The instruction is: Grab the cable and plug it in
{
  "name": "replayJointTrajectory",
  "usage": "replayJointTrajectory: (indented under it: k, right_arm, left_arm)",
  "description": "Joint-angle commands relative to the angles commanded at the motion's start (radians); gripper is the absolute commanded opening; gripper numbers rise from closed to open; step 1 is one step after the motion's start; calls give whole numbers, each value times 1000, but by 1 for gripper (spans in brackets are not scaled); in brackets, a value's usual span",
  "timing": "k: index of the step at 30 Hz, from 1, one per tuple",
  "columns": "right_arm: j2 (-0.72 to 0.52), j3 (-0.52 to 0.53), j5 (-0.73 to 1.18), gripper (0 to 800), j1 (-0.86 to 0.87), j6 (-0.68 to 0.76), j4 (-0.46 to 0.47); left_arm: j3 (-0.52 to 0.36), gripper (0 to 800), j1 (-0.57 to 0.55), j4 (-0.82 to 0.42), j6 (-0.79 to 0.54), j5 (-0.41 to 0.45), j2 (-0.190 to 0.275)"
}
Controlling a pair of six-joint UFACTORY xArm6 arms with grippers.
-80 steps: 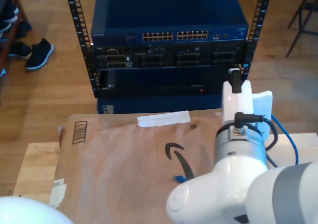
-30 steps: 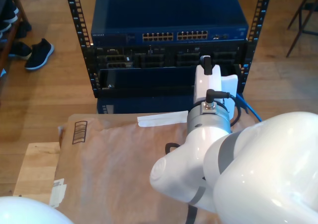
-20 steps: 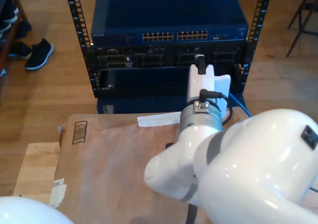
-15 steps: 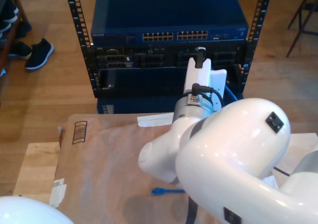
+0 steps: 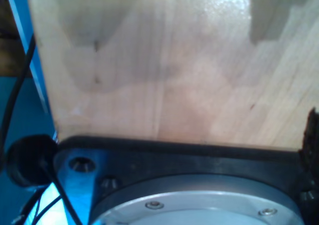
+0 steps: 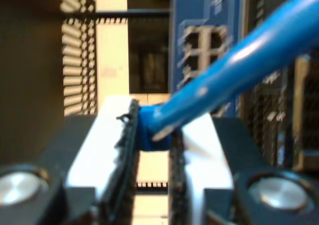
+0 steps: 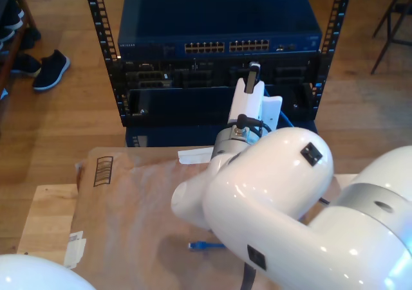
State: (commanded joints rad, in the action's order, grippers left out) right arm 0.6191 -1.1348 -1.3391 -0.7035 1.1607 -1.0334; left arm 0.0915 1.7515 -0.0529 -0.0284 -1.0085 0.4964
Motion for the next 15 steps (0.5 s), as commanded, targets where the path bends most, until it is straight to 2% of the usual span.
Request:
replayJointTrajectory:
  k: [8, 15]
  right_arm:
    - [5, -20, 2, 0, 123, 66, 180]
    - [48, -17, 0, 0, 126, 92, 195]
  left_arm:
    - [0, 800, 0, 0, 0, 0, 0]
    - [-2, 800, 0, 0, 0, 0, 0]
